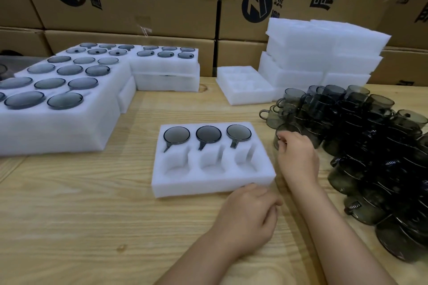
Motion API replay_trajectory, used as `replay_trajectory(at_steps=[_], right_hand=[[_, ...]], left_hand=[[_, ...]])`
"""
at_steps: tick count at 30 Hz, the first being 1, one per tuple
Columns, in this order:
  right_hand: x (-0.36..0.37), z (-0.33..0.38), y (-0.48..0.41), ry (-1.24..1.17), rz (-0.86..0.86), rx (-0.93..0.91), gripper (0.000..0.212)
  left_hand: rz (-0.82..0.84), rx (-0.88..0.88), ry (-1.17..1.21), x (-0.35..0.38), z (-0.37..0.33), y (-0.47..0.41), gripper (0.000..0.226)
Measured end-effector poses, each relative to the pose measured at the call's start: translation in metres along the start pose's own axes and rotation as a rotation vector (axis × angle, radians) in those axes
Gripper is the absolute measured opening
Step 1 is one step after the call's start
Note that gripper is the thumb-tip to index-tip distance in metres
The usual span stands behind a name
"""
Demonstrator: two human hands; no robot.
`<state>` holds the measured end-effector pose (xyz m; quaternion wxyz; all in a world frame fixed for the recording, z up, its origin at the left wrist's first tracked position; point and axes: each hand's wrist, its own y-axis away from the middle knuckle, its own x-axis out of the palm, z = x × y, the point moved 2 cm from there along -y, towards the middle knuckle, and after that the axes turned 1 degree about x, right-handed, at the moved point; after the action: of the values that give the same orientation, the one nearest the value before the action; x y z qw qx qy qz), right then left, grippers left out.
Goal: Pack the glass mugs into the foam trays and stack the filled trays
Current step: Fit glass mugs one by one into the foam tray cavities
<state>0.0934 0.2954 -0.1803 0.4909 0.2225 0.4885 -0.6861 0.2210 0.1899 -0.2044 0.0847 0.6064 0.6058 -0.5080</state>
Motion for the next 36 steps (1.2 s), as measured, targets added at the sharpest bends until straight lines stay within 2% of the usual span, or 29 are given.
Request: replay_trajectory(at_steps=[7, 11, 15, 19, 21, 23, 26, 29, 32, 36], right_hand=[[-0.012, 0.011, 0.027, -0.075, -0.108, -0.006, 0.019], [-0.024, 0.013, 0.039, -0.160, -0.136, -0.064, 0.015], [-0.053, 0.019, 0.041, -0.397, -0.281, -0.068, 0.015], [-0.076, 0.049, 0.057, -0.589, -0.359, -0.175, 0.018], [-0.076, 0.063, 0.066, -0.657, -0.279, -0.202, 0.019], [-0.072, 0.074, 0.074, -0.760, -0.151, -0.215, 0.024], [-0.065, 0.083, 0.082, -0.761, -0.032, -0.282, 0.029], [-0.063, 0.081, 0.077, -0.781, 0.016, -0.312, 0.021], [-0.061, 0.069, 0.066, -0.963, 0.128, -0.203, 0.027], [-0.053, 0.057, 0.058, -1.320, 0.526, -0.009, 0.039]], left_hand=[[0.013, 0.000, 0.027, -0.003, -0.003, 0.001, 0.024], [-0.152, -0.035, 0.030, -0.006, -0.004, 0.000, 0.024], [-0.337, -0.038, -0.006, -0.007, -0.006, 0.001, 0.046], [-0.384, -0.136, 0.129, -0.008, -0.006, 0.001, 0.080], [-0.376, -0.225, 0.244, -0.012, -0.007, -0.001, 0.092], [-0.421, -0.344, 0.417, -0.017, -0.007, -0.004, 0.095], [-0.580, -0.464, 0.548, -0.026, 0.000, -0.007, 0.071], [-0.548, -0.494, 0.624, -0.028, 0.006, -0.009, 0.055], [-0.475, -0.527, 0.864, -0.031, 0.007, -0.012, 0.064], [-0.426, -0.512, 1.089, -0.036, 0.008, -0.013, 0.056]])
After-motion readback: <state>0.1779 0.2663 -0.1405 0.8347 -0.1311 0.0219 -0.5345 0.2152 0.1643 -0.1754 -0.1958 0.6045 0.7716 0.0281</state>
